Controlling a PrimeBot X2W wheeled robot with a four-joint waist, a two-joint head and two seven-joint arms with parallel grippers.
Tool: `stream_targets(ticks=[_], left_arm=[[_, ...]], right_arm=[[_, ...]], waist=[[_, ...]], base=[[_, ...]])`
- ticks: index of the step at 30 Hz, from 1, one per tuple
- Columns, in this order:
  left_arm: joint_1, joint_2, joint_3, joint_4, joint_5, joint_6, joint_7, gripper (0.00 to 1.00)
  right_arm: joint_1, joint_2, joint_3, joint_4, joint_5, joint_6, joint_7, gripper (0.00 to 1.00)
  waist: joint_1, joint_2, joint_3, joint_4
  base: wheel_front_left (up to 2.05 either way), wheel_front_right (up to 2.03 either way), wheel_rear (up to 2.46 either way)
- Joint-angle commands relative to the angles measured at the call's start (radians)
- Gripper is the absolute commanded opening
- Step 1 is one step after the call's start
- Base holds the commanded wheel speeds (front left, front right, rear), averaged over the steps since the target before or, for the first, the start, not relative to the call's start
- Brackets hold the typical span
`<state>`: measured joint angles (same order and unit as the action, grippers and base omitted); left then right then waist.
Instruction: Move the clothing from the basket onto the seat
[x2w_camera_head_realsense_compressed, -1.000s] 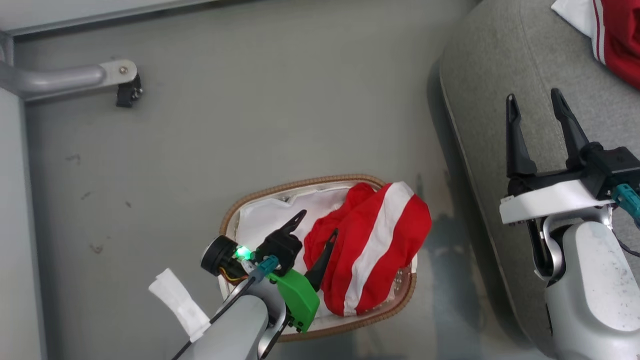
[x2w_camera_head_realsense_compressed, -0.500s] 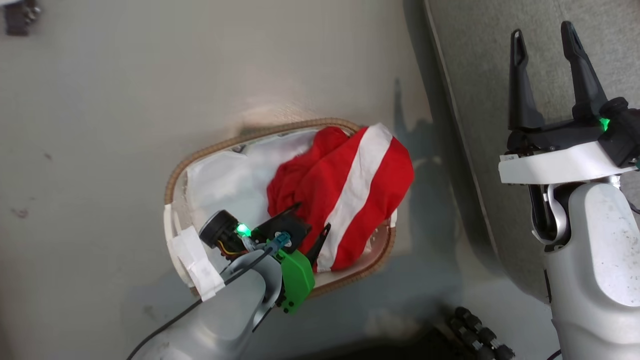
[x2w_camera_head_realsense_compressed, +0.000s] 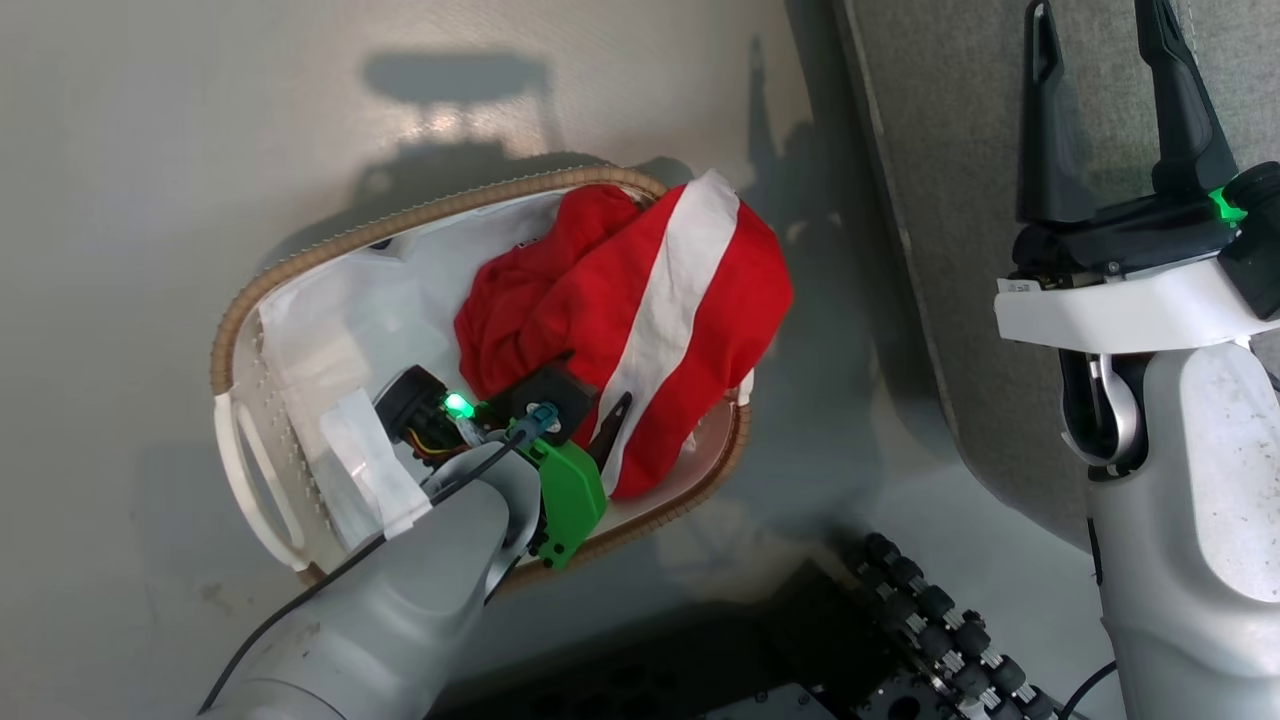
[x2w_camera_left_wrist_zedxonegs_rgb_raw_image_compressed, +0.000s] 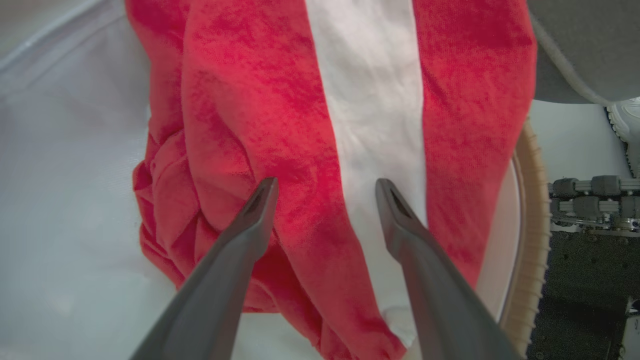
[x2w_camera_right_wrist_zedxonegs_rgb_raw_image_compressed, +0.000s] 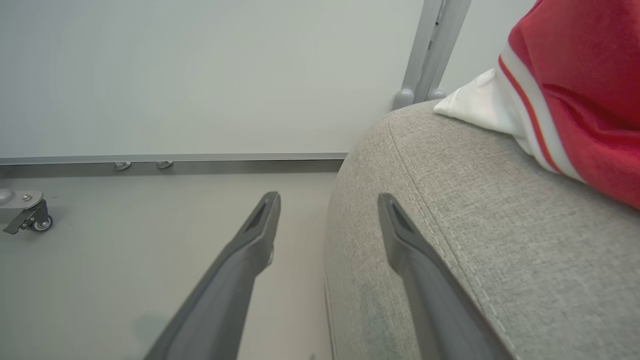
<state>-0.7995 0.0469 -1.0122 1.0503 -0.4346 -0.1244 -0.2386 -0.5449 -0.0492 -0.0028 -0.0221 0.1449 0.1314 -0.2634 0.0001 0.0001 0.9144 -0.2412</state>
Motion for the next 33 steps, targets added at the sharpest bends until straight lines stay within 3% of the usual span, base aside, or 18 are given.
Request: stream_targets(ticks=[1,11,12,13,14,15,16,27,33], left_arm=[[-0.025,0.007,-0.006,0.014,-0.012,-0.001,-0.003,1.0],[-0.058,0.006,-0.015,0.105,-0.081,0.026,0.044,1.0],[-0.058,0.006,-0.018,0.11,-0.089,0.025,0.049,0.92],[-0.06,0.006,-0.023,0.114,-0.092,0.024,0.05,0.49],[-0.061,0.006,-0.027,0.116,-0.095,0.023,0.049,0.31],[-0.061,0.006,-0.029,0.117,-0.102,0.021,0.047,0.04],[-0.06,0.006,-0.031,0.116,-0.105,0.02,0.045,0.0],[-0.05,0.006,-0.079,0.061,-0.126,0.011,-0.01,0.0],[-0.019,0.005,-0.094,0.012,-0.117,0.037,-0.027,0.0]], right_arm=[[-0.015,-0.002,0.003,-0.007,0.005,-0.001,-0.002,1.0],[-0.02,-0.002,0.015,-0.017,0.016,-0.001,-0.002,1.0],[-0.021,-0.002,0.015,-0.017,0.017,-0.001,-0.002,1.0],[-0.02,-0.002,0.014,-0.018,0.019,-0.001,-0.002,1.0],[-0.02,-0.002,0.013,-0.018,0.019,-0.001,-0.002,1.0],[-0.02,-0.002,0.012,-0.018,0.019,-0.001,-0.002,1.0],[-0.02,-0.002,0.012,-0.018,0.019,-0.001,-0.002,1.0],[-0.02,-0.003,0.007,0.01,0.004,-0.001,-0.002,1.0],[0.008,-0.003,0.001,0.039,-0.027,-0.001,-0.002,1.0]], waist=[[-0.0001,-0.0001,0.035,-0.03],[-0.0001,-0.0001,0.065,-0.053],[-0.0001,-0.0001,0.066,-0.054],[-0.0001,-0.0001,0.068,-0.055],[-0.0001,-0.0001,0.069,-0.055],[-0.0001,-0.0001,0.07,-0.055],[-0.0001,-0.0001,0.07,-0.054],[-0.0001,-0.0001,0.005,-0.018],[-0.0001,-0.0001,-0.088,0.024]], base=[[0.0,0.0,0.0],[0.0,0.0,0.0],[0.0,0.0,0.0],[0.0,0.0,0.0],[0.0,0.0,0.0],[0.0,0.0,0.0],[0.0,0.0,0.0],[0.0,0.0,0.0],[0.0,0.0,0.0]])
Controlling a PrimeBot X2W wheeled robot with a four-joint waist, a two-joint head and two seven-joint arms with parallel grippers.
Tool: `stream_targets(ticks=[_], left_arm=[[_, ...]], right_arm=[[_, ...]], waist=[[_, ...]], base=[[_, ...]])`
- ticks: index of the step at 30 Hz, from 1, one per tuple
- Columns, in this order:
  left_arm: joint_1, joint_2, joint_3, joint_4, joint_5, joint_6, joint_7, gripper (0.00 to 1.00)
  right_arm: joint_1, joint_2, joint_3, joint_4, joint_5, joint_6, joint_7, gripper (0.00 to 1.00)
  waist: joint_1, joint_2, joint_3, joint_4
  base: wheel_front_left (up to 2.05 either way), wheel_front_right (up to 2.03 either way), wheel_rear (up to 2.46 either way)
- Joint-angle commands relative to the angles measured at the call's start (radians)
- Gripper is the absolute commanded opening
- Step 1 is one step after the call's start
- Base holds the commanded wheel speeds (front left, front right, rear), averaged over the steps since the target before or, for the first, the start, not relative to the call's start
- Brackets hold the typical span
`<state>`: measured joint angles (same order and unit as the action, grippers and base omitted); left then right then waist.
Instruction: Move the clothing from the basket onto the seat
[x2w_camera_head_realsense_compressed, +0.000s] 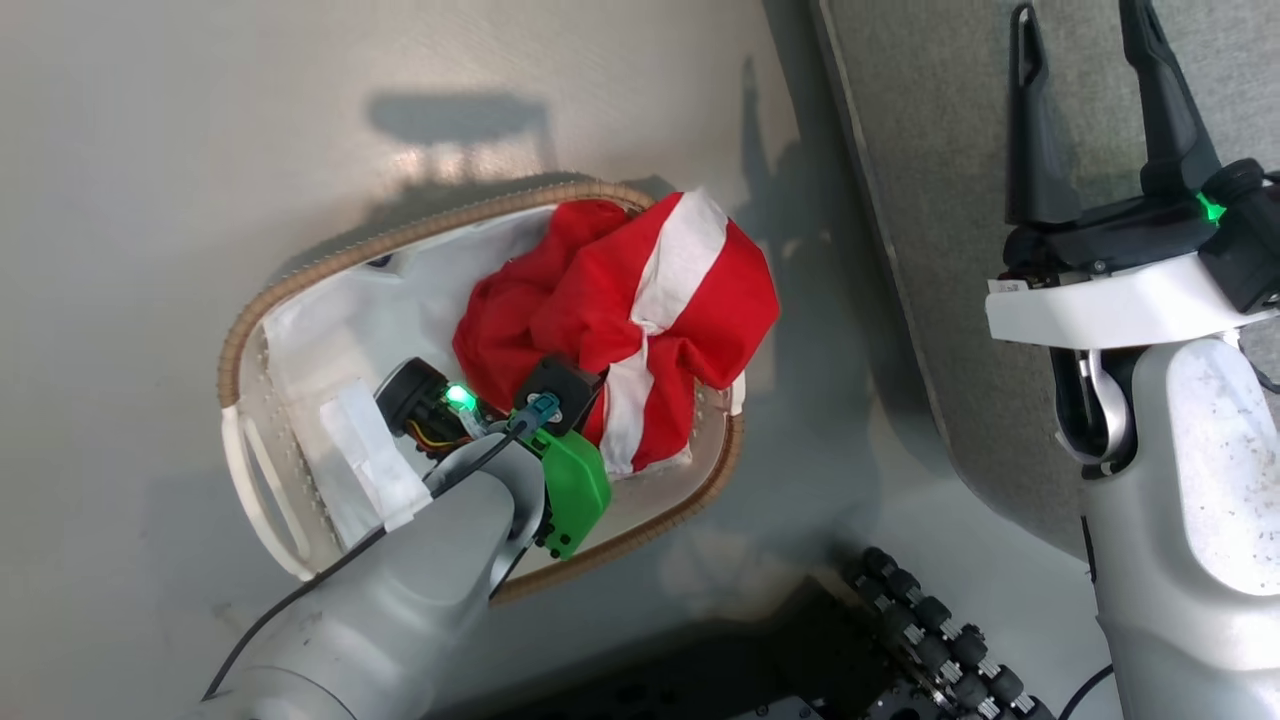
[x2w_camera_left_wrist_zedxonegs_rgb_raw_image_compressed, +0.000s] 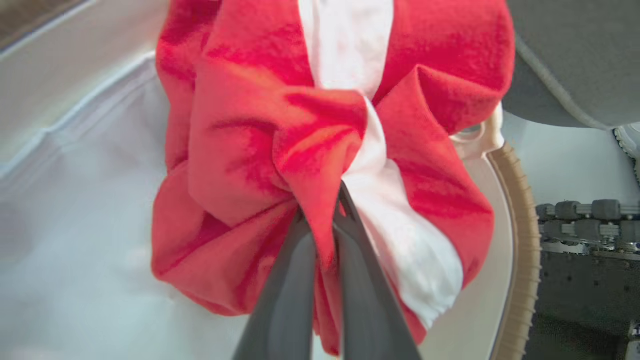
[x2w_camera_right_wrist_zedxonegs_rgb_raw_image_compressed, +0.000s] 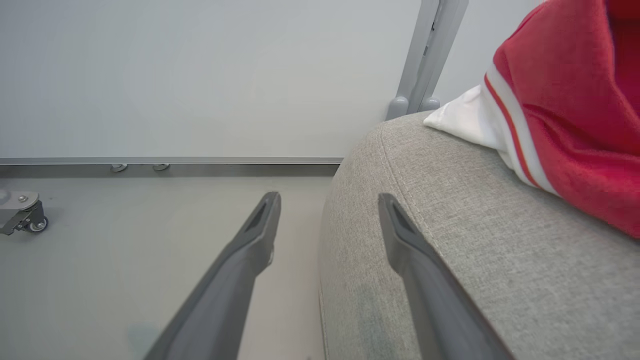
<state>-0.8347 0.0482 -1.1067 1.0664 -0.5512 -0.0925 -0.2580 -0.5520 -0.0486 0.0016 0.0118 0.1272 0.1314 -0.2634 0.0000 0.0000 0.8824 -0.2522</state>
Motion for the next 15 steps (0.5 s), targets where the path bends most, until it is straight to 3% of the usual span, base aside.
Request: stream_targets(ticks=[1,15], left_arm=[[0.022,0.004,0.006,-0.017,-0.004,0.008,-0.009,0.0],[0.201,0.048,0.147,-0.306,0.092,0.051,-0.007,0.0]], right_arm=[[0.018,-0.003,-0.005,0.01,-0.014,-0.001,-0.002,1.0],[0.141,-0.004,-0.04,0.093,-0.092,-0.001,-0.002,1.0]], waist=[[0.0,0.0,-0.074,0.043],[0.0,0.0,-0.408,0.154]], base=[[0.0,0.0,0.0],[0.0,0.0,0.0]])
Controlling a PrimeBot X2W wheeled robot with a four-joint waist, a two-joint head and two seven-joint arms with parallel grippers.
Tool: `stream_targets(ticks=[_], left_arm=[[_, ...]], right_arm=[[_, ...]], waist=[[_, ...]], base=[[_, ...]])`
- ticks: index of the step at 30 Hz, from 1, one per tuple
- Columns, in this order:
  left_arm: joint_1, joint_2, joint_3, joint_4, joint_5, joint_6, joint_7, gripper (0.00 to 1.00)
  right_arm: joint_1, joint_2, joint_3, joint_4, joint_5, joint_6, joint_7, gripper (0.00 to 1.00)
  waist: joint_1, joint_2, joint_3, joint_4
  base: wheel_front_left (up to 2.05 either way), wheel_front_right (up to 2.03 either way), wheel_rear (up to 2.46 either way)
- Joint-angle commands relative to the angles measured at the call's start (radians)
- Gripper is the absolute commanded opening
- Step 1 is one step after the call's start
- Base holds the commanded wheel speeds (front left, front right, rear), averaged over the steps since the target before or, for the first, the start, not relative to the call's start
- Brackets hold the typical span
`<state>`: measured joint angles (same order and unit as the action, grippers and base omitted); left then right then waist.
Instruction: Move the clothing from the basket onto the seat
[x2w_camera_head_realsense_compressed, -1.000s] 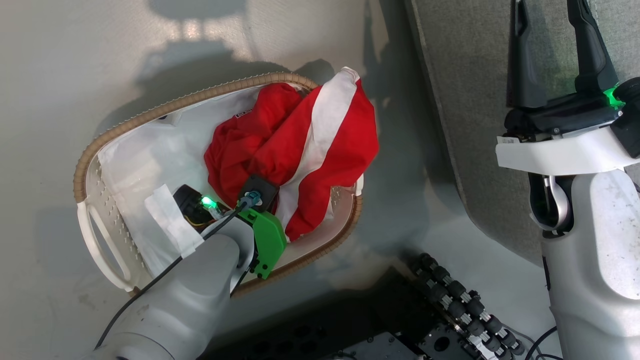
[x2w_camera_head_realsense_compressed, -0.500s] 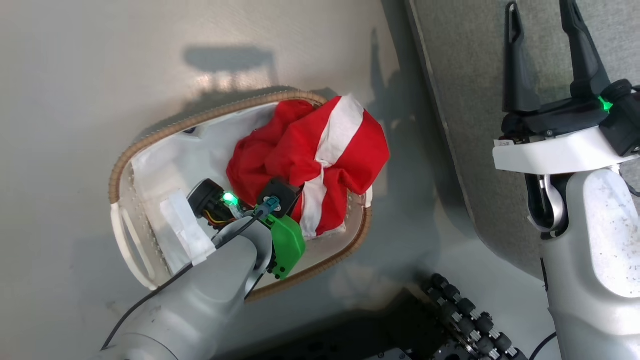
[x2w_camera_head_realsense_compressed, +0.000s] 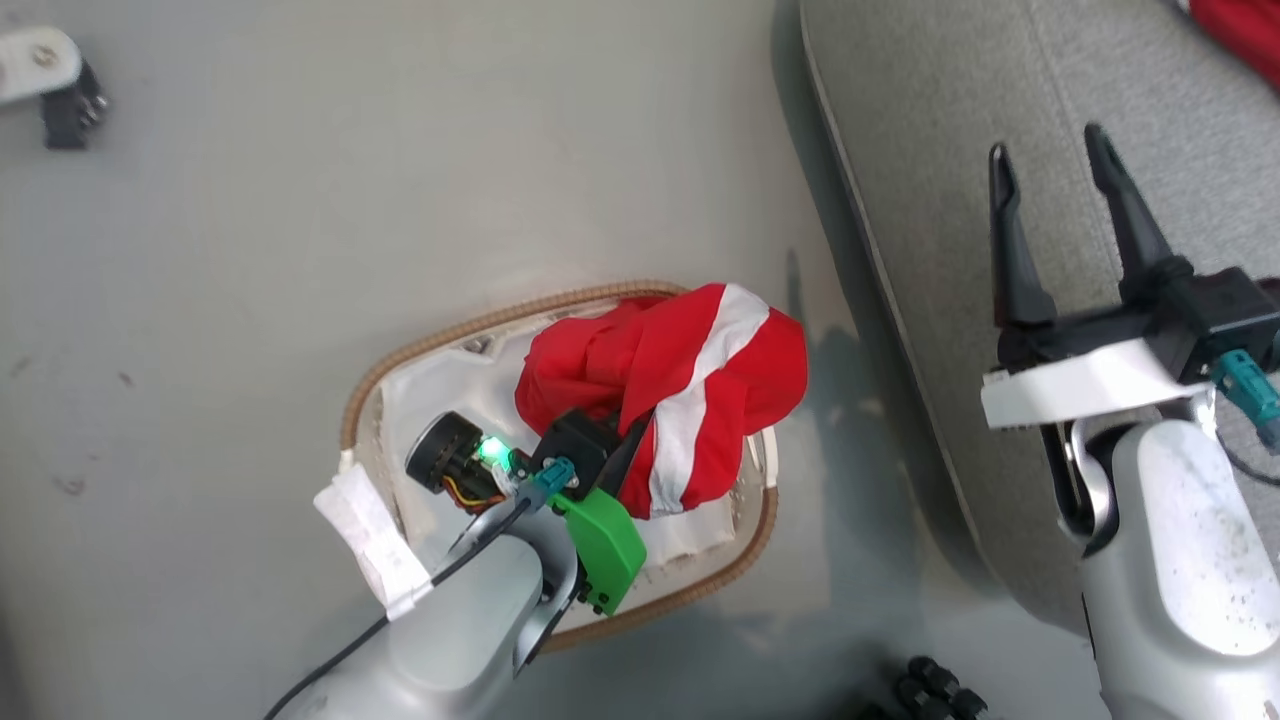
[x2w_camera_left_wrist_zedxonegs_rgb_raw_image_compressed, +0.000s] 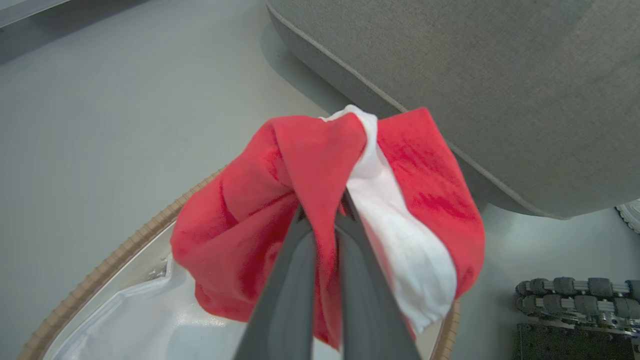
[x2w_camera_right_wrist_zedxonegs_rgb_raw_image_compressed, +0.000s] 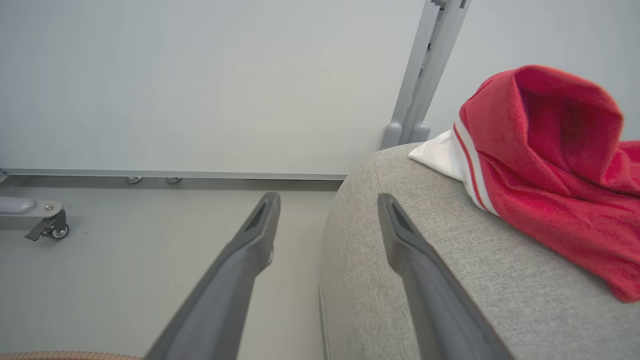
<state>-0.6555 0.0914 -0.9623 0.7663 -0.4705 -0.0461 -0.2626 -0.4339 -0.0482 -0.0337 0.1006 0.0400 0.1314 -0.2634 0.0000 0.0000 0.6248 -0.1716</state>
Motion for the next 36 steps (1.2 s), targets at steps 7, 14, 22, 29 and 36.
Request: stream_targets(ticks=[7,14,22,29,36], left_arm=[[0.105,0.058,0.089,-0.162,0.082,0.016,-0.003,0.0],[0.114,0.145,0.133,-0.272,0.154,-0.007,-0.002,0.0],[0.048,0.234,0.129,-0.328,0.201,-0.039,0.001,0.0],[-0.054,0.279,0.112,-0.384,0.208,-0.066,0.04,0.0],[-0.151,0.312,0.096,-0.461,0.188,-0.078,0.095,0.0]], right_arm=[[0.121,-0.004,-0.015,0.043,-0.029,-0.001,-0.002,1.0],[0.204,-0.004,0.004,0.071,-0.041,-0.001,-0.002,1.0],[0.249,-0.004,0.055,0.095,-0.028,-0.001,-0.002,1.0],[0.259,-0.004,0.105,0.116,-0.022,-0.001,-0.002,1.0],[0.221,-0.004,0.156,0.134,-0.019,-0.001,-0.002,1.0]], waist=[[0.0,0.0,-0.322,0.114],[0.0,0.0,-0.455,0.132],[0.0,0.0,-0.552,0.134],[0.0,0.0,-0.606,0.139],[0.0,0.0,-0.628,0.142]], base=[[0.0,0.0,0.0],[0.0,0.0,0.0],[0.0,0.0,0.0],[0.0,0.0,0.0],[0.0,0.0,0.0]])
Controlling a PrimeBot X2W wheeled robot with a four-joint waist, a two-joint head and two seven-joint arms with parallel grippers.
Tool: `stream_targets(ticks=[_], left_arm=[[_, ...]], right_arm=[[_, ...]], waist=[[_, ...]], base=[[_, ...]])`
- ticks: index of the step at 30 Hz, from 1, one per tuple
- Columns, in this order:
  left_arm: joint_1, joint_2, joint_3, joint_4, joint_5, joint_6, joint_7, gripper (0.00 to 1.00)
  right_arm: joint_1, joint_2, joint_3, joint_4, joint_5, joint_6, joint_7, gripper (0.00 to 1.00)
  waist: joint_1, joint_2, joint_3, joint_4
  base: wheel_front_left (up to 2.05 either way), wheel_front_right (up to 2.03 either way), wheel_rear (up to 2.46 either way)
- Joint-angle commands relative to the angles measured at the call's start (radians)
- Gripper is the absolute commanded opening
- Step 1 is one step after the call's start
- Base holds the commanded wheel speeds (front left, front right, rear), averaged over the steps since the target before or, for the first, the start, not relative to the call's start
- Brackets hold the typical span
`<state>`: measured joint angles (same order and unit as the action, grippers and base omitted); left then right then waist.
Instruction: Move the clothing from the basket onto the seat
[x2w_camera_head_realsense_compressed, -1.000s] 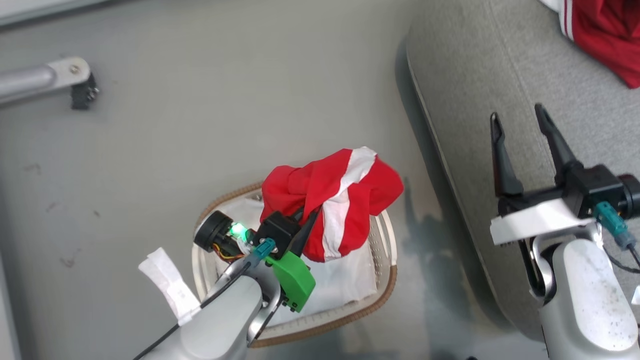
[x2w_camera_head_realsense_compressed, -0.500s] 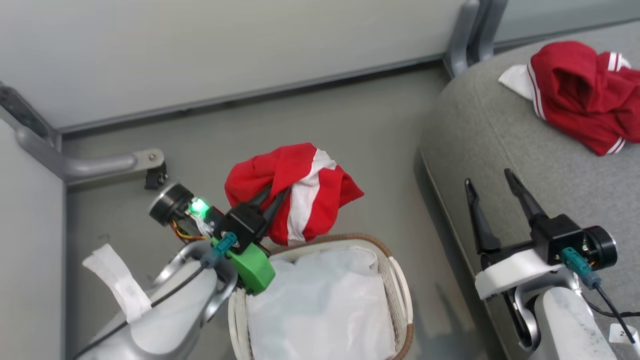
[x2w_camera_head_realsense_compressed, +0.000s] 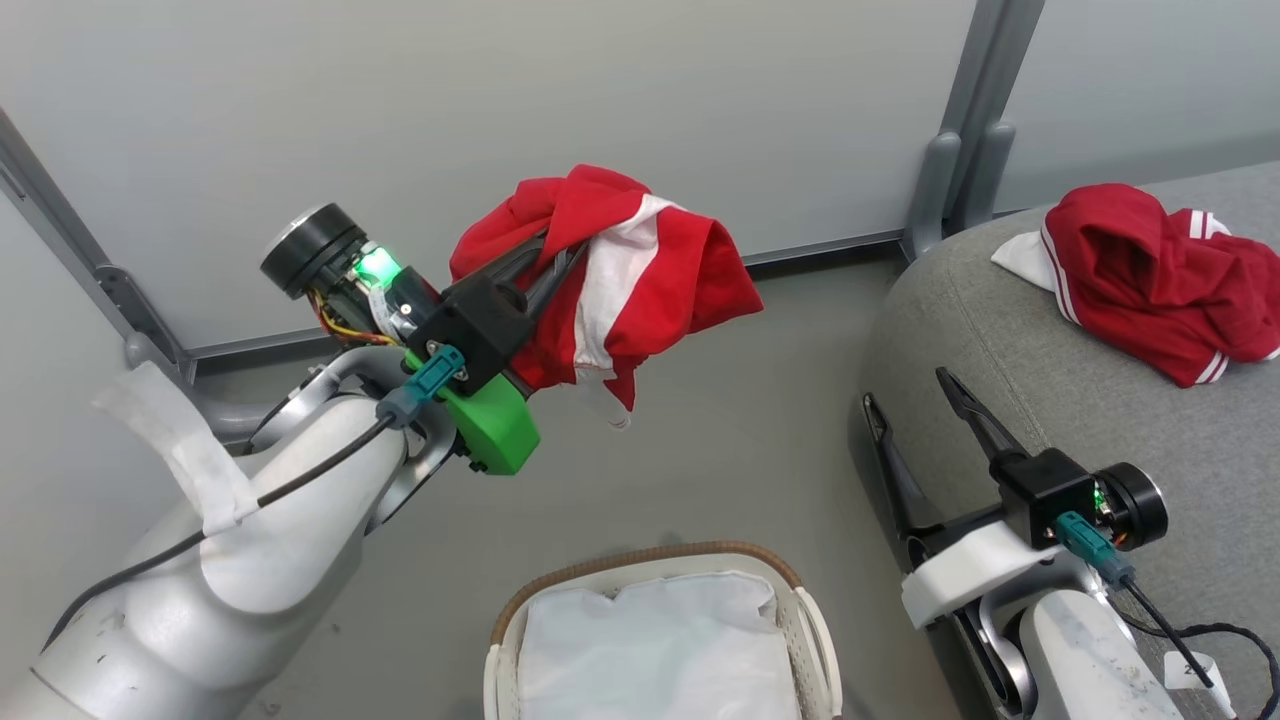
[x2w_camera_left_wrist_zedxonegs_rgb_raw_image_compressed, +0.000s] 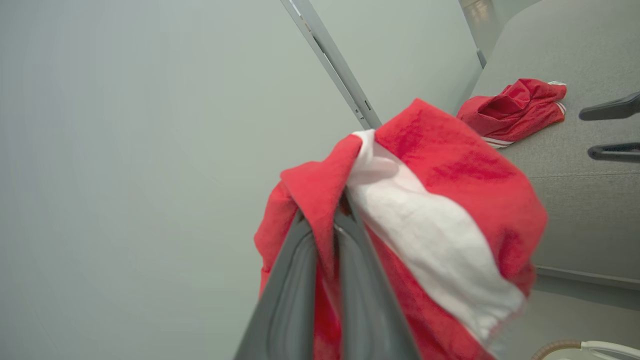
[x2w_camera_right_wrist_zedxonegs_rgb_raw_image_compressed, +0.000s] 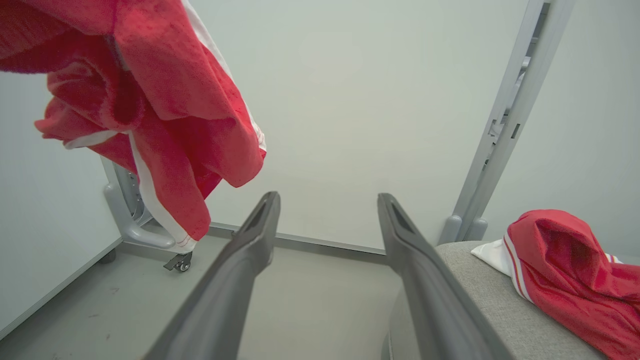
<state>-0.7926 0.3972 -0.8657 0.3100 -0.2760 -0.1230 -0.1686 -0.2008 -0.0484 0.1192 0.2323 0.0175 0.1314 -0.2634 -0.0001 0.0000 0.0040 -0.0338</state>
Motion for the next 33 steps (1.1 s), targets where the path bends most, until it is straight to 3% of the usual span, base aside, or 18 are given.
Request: stream_targets(ticks=[1,21,22,23,24,32,33], left_arm=[[-0.024,0.009,-0.005,-0.014,-0.009,-0.003,0.007,0.0],[-0.057,-0.03,-0.16,-0.115,-0.067,-0.007,0.033,0.0],[-0.051,-0.031,-0.162,-0.116,-0.072,-0.007,0.033,0.0],[-0.043,-0.031,-0.164,-0.116,-0.076,-0.007,0.029,0.0],[-0.036,-0.031,-0.165,-0.115,-0.081,-0.007,0.026,0.0],[0.051,-0.04,-0.152,-0.087,-0.136,0.032,-0.016,0.0],[0.068,-0.046,-0.15,-0.081,-0.145,0.039,-0.026,0.07]], right_arm=[[-0.021,-0.004,0.011,0.005,0.003,-0.001,-0.002,1.0],[-0.241,-0.004,0.141,0.192,-0.091,-0.001,-0.002,1.0],[-0.247,-0.004,0.143,0.198,-0.091,-0.001,-0.002,0.69],[-0.253,-0.004,0.144,0.206,-0.092,-0.001,-0.002,0.27],[-0.257,-0.004,0.145,0.21,-0.093,-0.001,-0.002,0.0],[-0.256,-0.004,0.132,0.233,-0.097,-0.001,-0.002,0.0],[-0.254,-0.004,0.13,0.231,-0.096,-0.001,-0.002,0.0]], waist=[[0.0001,0.0,-0.009,0.005],[0.0001,0.0,-0.033,0.073],[0.0001,0.0,-0.034,0.076],[0.0001,0.0,-0.034,0.079],[0.0001,0.0,-0.035,0.081],[0.0001,0.0,-0.035,0.086],[0.0001,0.0,-0.035,0.085]], base=[[0.0,0.0,0.0],[0.0,0.0,0.0],[0.0,0.0,0.0],[0.0,0.0,0.0],[0.0,0.0,0.0],[0.0,0.0,0.0],[0.0,0.0,0.0]])
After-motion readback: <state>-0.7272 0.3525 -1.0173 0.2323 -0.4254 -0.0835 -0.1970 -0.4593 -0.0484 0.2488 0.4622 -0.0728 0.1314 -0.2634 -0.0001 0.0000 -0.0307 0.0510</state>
